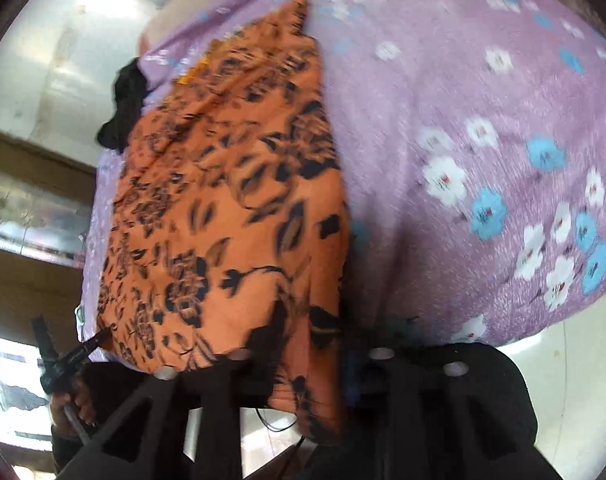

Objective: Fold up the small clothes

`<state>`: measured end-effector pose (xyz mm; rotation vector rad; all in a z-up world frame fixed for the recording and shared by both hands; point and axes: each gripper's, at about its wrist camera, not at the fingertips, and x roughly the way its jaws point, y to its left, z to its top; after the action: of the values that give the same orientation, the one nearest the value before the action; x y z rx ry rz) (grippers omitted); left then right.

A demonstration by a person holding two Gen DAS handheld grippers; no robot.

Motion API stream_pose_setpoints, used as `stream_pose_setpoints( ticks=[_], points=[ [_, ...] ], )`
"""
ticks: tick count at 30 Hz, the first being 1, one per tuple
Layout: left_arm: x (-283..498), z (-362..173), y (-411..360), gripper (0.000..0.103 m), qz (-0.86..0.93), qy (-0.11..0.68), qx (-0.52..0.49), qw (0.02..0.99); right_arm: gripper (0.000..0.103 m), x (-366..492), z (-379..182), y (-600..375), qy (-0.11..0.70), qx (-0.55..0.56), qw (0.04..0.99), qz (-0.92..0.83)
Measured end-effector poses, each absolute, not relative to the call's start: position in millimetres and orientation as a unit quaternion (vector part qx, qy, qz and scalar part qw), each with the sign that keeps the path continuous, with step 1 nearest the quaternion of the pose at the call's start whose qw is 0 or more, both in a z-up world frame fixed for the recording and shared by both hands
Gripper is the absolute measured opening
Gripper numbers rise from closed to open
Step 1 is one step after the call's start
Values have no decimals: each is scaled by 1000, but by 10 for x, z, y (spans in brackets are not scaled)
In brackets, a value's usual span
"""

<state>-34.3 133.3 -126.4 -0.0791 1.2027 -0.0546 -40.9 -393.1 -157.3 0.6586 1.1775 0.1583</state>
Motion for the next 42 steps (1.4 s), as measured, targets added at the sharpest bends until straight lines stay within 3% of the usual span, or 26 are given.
stream_pose_setpoints(
  ticks=[2,3,4,10,15,18,25,28,32,35,38,42],
  points=[
    [-324,-1262,1306,8,-37,564,-40,824,28,-384,-1568,-3924,549,302,775,83],
    [-319,-1237,1319,7,-43,565,-47,822,10,-382,-1564,-3929,550,307,772,90],
    [-310,-1187,1351,7,-48,563,-64,822,6,-380,-1531,-3922,546,315,770,96],
    [-267,-740,1537,7,-68,513,-137,844,6,-391,-1138,-4041,491,356,785,129],
    [-192,-1254,1480,7,-39,587,-99,803,6,-283,-1559,-4045,533,370,752,116],
    [-135,-1140,1441,7,-52,574,-97,811,6,-233,-1564,-4042,530,383,746,127],
    [789,-211,1291,7,-99,469,-119,870,5,627,-776,-4356,406,420,797,156],
    [1513,97,1169,11,-85,396,-125,906,6,1395,-670,-4136,402,333,843,128],
    [2380,-352,885,11,-60,425,-97,898,6,2021,-1372,-4080,425,427,790,108],
    [2596,-776,780,10,-52,474,-69,877,6,2035,-1488,-4091,426,424,792,108],
    [2632,-889,707,10,-52,471,-30,880,6,2061,-1299,-4233,405,424,803,106],
    [2651,-490,763,10,-73,428,-42,900,5,2292,-699,-4448,364,402,833,110]
  ],
)
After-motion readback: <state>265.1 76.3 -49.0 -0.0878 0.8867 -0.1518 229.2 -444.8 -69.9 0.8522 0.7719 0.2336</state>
